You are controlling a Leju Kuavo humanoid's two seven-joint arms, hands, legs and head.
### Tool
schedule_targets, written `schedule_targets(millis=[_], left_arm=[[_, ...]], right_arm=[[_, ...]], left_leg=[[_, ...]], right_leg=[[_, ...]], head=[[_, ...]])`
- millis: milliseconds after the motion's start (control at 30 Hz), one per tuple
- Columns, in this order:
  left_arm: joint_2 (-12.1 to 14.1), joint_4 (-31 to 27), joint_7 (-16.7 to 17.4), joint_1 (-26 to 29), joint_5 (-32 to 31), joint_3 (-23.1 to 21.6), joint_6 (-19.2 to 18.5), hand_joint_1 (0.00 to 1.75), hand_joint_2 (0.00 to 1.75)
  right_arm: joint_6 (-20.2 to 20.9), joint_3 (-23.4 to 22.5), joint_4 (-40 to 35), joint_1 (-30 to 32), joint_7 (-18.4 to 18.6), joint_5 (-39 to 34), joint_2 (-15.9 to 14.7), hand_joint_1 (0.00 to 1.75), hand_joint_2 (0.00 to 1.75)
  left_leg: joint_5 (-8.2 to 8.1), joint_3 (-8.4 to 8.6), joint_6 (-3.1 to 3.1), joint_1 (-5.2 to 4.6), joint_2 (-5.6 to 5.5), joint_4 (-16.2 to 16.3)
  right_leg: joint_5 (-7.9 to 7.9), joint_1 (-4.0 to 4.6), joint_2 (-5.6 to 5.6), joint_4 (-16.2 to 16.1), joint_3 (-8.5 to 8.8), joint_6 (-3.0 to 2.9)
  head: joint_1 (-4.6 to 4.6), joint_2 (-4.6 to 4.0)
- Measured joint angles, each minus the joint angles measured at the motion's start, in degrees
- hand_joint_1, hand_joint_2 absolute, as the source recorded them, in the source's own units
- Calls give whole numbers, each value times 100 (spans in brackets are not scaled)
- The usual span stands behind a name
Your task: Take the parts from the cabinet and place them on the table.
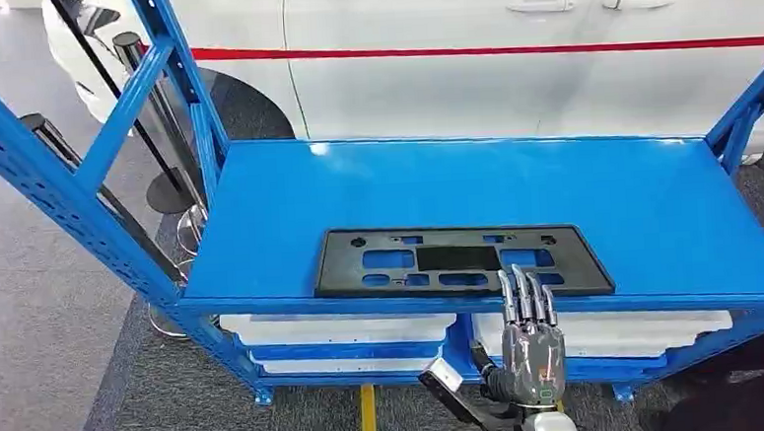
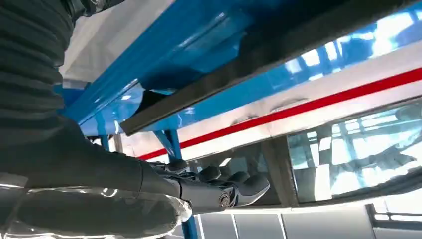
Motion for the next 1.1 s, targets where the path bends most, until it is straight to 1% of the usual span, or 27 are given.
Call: schedule_targets(millis=[33,67,133,167,200,233,267,333,367,400,433,500,533,567,600,667,700,733,767,833,867,900,933,1000,1033,1067,1100], left_arm=[[-15,11,0,-18,-9,0,0,0,0],[-9,11,0,-21,-17,2,11,0,0],[-7,11,0,-31,-22,2,15,0,0],[-7,11,0,-34,-33,2,18,0,0],[18,7,2,-57,-35,4,28,0,0],[20,7,0,-42,-39,4,28,0,0],[20,7,2,-43,-41,4,31,0,0],[17,7,7,-44,-57,4,28,0,0],[20,7,11,-33,-59,4,28,0,0],[20,7,15,-25,-72,4,31,0,0],[26,7,15,-18,-94,4,31,0,0],[37,7,9,-20,-100,4,28,0,0],[37,9,-4,-14,-101,4,24,0,0],[37,9,-7,-24,-103,4,20,0,0],[37,9,-11,-38,-103,4,17,0,0],[37,9,-20,-25,-98,11,-15,0,0],[35,9,-20,-24,-98,15,-26,0,0],[35,9,-20,-16,-98,22,-28,0,0],[37,9,-22,-24,-100,35,-35,0,0],[35,11,-20,-43,-120,63,-50,0,0],[35,9,-18,-46,-142,74,-63,0,0],[37,9,-17,-47,-155,83,-68,0,0],[35,11,-15,-50,-157,90,-74,0,0],[33,11,-9,-47,-159,94,-83,0,0],[31,11,-4,-41,-164,94,-83,0,0],[28,11,-2,-52,-175,96,-81,0,0],[28,11,7,-59,-190,98,-81,0,0]], right_arm=[[0,0,2,11,0,0,0,0,175],[0,2,-22,16,0,0,9,0,175],[0,4,-26,23,-2,0,11,0,175],[-2,9,-26,23,-2,0,17,0,175],[-2,15,-28,28,-4,0,33,0,175],[-2,22,-28,23,-4,0,37,0,175],[-2,31,-28,17,-7,0,50,0,175],[-2,31,-26,27,-7,0,57,0,175],[0,31,-26,26,-7,0,57,0,175],[0,31,-26,28,-7,0,57,0,175],[0,31,-24,33,-7,0,59,0,175],[0,33,-24,31,-7,0,61,0,175],[0,33,-24,29,-7,0,68,0,175],[0,35,-24,24,-7,0,68,0,175],[-2,42,-24,25,-7,2,72,0,175],[-2,61,-20,18,-4,2,72,0,175],[-2,74,-20,12,0,7,70,0,175],[-2,85,-17,10,0,18,70,0,175],[-2,98,-17,-8,0,18,70,0,175],[-2,122,11,-31,31,28,66,0,175],[0,140,33,-38,61,41,66,0,175],[-2,157,53,-46,83,59,63,0,175],[0,181,72,-59,98,74,59,0,175],[-2,210,87,-84,98,85,59,0,175],[-2,221,90,-100,103,90,59,0,175],[0,232,109,-123,120,94,57,0,175],[0,251,114,-141,133,103,57,0,175]], left_leg=[[-18,43,-36,-32,1,-5],[-25,24,-67,-8,-23,0],[-7,-2,-127,20,0,-34],[-3,21,-158,12,8,-57],[-66,31,-187,5,16,-47],[-135,10,-230,5,25,99],[-286,-157,-257,14,24,414],[-621,-674,-329,72,25,1314],[-659,-850,-362,94,26,1582],[-556,-904,-394,118,27,1604],[-301,-814,-418,147,30,1335],[296,-387,-439,185,38,356],[276,-269,-436,183,40,112],[224,-216,-410,131,39,7],[204,-253,-330,131,28,51],[188,-261,-266,100,25,40],[218,-228,-199,152,27,-29],[217,-196,-162,153,36,-57],[209,-193,-109,152,42,-62],[190,-192,-68,133,43,-62],[184,-185,-60,124,41,-61],[174,-167,-60,122,37,-61],[155,-137,-67,122,32,-61],[113,-49,-95,122,24,-60],[87,-18,-126,122,22,-60],[72,-16,-160,87,21,-54],[70,-40,-195,87,16,-37]], right_leg=[[-43,33,-3,1,1,-26],[-71,51,-8,-155,69,-48],[-100,67,8,-195,67,-55],[-91,54,18,-244,82,-67],[-59,-42,-2,-354,173,-85],[-58,-39,-2,-408,243,-93],[-69,-42,-22,-418,269,-127],[-104,-39,-59,-418,294,-167],[-118,-39,-64,-416,307,-166],[-133,-44,-60,-414,329,-160],[-160,-59,-46,-411,367,-133],[-238,-90,-34,-368,446,-66],[-279,-91,-33,-344,429,-23],[-311,-49,-29,-288,403,29],[-301,-52,-30,-307,388,62],[-297,-55,-32,-337,407,118],[-329,-66,-22,-323,414,156],[-401,-83,-22,-208,390,178],[-566,-83,-21,69,240,185],[-947,-90,-20,962,-248,209],[-1044,-90,-19,1342,-478,216],[-974,-91,-20,1463,-590,219],[-760,-92,-20,1289,-553,213],[-154,-101,-21,372,-163,180],[27,-98,-21,-114,26,149],[-71,-51,-13,-172,69,135],[-63,-46,-4,-211,79,114]], head=[[-15,-2],[5,0],[0,0],[2,0],[0,0],[2,0],[0,-2],[4,-2],[0,-2],[0,0],[-2,0],[0,-2],[2,-2],[-4,-2],[2,-2],[0,0],[0,0],[2,-2],[4,-2],[0,0],[4,-2],[0,0],[2,-2],[2,-2],[4,0],[4,-2],[-2,0]])
